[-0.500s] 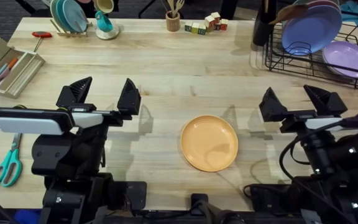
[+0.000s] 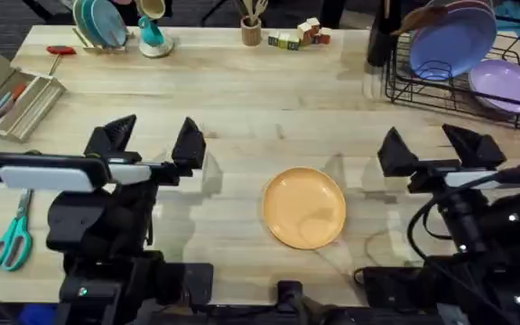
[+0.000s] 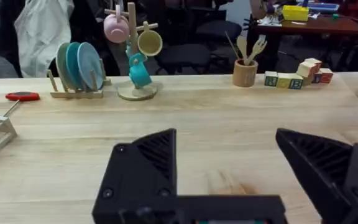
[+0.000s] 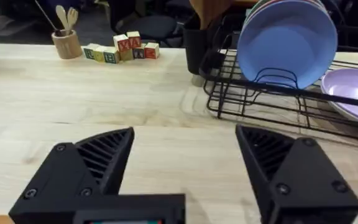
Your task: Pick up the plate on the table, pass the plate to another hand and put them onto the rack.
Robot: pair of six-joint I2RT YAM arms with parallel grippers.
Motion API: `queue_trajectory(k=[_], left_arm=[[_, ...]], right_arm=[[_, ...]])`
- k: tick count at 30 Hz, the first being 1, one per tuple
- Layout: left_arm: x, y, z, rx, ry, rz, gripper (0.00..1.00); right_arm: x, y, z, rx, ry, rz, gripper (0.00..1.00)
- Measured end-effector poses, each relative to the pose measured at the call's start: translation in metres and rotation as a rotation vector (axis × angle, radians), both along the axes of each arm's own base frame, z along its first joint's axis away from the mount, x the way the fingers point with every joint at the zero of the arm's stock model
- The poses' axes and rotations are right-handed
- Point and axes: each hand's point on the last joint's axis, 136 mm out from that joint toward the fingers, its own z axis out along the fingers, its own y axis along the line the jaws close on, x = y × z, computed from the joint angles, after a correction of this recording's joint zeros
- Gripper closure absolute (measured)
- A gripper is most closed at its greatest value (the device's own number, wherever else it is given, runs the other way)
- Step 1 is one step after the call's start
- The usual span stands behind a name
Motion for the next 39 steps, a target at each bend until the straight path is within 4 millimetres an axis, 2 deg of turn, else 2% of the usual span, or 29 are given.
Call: queue_trajectory(k=[3, 6, 9, 13, 16, 22, 25, 29, 35, 39], left_arm=[[-0.006, 0.000, 0.000, 0.000, 0.067, -0.002, 0.007], [-0.015, 0.000, 0.022, 0.001, 0.096, -0.002, 0.007], [-0.025, -0.001, 0.054, 0.000, 0.111, -0.008, 0.007], [-0.032, -0.004, 0.086, -0.002, 0.163, -0.022, 0.007], [-0.033, -0.005, 0.101, -0.003, 0.227, -0.028, 0.006], [-0.032, -0.005, 0.130, -0.005, 0.325, -0.033, 0.006], [-0.032, -0.007, 0.142, -0.007, 0.355, -0.041, 0.007], [-0.035, -0.009, 0.153, -0.011, 0.406, -0.053, 0.008], [-0.035, -0.013, 0.155, -0.019, 0.491, -0.072, 0.007], [-0.034, -0.020, 0.151, -0.034, 0.518, -0.116, 0.007]], right_arm=[[-0.006, 0.000, 0.001, 0.001, 0.057, 0.000, 0.010], [-0.013, 0.000, 0.016, 0.001, 0.092, 0.000, 0.010], [-0.020, 0.000, 0.047, -0.003, 0.096, 0.000, 0.010], [-0.024, 0.000, 0.084, -0.003, 0.108, 0.001, 0.010], [-0.019, 0.000, 0.106, -0.003, 0.141, 0.002, 0.010], [0.000, 0.006, 0.138, 0.005, 0.207, 0.033, 0.010], [0.010, 0.009, 0.147, 0.010, 0.246, 0.052, 0.010], [0.020, 0.011, 0.150, 0.017, 0.319, 0.065, 0.010], [0.030, 0.012, 0.155, 0.021, 0.374, 0.071, 0.010], [0.029, 0.012, 0.154, 0.021, 0.383, 0.071, 0.010]])
